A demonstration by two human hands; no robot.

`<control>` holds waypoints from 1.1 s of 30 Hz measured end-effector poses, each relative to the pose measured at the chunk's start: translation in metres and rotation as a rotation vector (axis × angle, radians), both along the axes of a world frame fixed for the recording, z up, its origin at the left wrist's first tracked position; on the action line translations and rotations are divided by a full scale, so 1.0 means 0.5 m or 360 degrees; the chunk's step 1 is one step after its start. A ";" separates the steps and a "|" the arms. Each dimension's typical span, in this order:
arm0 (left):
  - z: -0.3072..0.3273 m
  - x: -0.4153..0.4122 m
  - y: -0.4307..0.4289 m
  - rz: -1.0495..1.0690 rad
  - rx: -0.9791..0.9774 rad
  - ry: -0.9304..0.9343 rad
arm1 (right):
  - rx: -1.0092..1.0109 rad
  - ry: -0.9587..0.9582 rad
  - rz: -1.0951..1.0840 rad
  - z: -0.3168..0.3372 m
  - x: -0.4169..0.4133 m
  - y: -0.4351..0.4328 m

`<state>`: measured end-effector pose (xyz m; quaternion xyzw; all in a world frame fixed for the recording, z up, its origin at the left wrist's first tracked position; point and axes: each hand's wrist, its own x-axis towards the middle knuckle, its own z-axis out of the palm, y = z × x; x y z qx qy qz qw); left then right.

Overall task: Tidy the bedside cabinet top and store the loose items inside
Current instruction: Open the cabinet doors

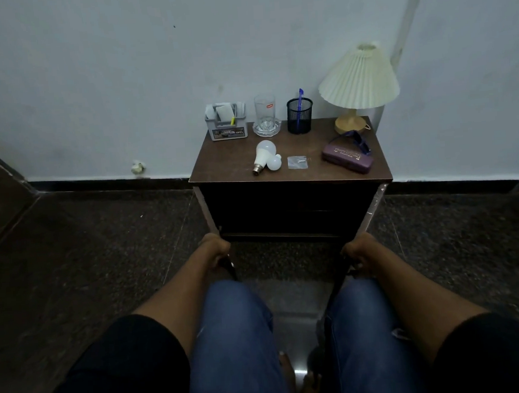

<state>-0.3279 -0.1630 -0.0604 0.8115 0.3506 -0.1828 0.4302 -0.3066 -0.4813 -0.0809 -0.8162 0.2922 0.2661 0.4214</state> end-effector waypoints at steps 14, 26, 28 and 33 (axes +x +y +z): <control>-0.001 -0.109 0.122 0.0037 0.0713 0.0076 | -0.0779 -0.0257 -0.0025 0.051 -0.112 -0.163; 0.106 -0.081 0.007 -0.0126 0.0791 -0.0277 | -0.0727 -0.0710 0.0732 0.147 -0.040 0.026; 0.116 -0.063 -0.016 -0.0173 0.0752 -0.0350 | -0.0661 -0.0752 0.0827 0.151 -0.027 0.054; 0.125 -0.011 -0.079 -0.0289 0.0551 -0.0578 | -0.0576 -0.0852 0.0967 0.142 -0.007 0.091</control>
